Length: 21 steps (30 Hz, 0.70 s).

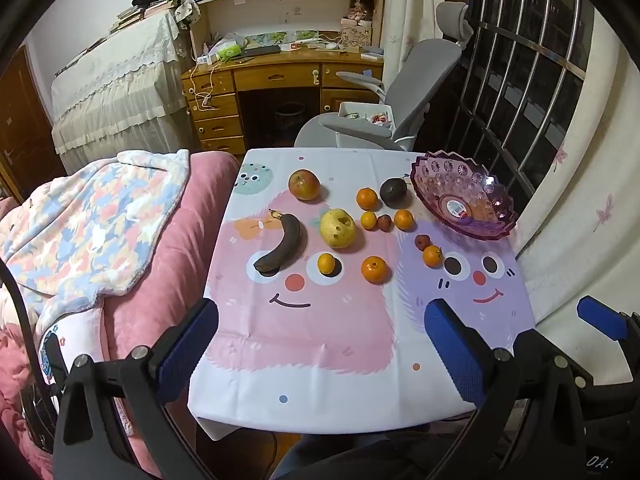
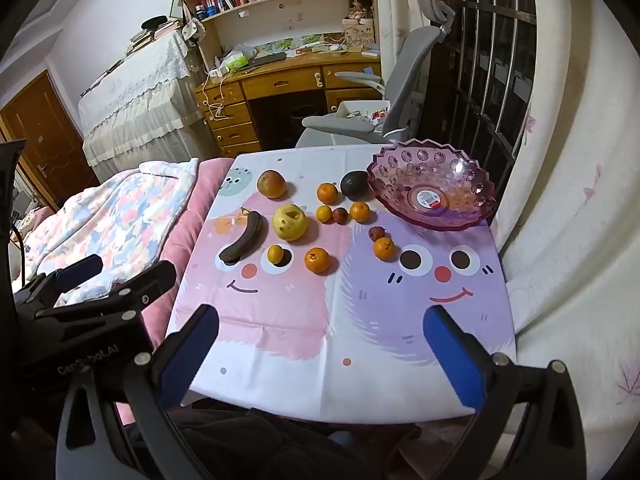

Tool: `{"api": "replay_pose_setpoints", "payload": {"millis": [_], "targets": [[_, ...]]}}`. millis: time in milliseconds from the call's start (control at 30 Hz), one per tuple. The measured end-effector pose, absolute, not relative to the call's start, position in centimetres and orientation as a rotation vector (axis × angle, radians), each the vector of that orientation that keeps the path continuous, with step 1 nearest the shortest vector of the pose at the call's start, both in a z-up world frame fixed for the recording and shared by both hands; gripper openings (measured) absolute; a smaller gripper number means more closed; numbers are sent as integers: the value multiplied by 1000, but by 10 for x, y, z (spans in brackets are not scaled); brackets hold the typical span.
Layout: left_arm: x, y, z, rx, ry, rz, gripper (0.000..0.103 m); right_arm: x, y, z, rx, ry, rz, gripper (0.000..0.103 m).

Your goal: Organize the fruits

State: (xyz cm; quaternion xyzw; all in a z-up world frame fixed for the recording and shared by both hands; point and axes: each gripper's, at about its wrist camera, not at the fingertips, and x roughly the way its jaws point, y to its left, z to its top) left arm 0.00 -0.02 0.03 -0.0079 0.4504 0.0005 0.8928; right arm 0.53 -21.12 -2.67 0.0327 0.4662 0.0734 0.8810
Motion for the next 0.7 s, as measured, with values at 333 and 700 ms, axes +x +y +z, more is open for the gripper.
{"api": "replay_pose_setpoints", "payload": {"millis": [333, 700], "targets": [[0, 1, -4, -20, 937, 8, 102, 7, -212, -27, 69, 974, 156, 103], [0, 5, -3, -25, 936, 10, 102, 6, -211, -28, 67, 976, 154, 103]]}}
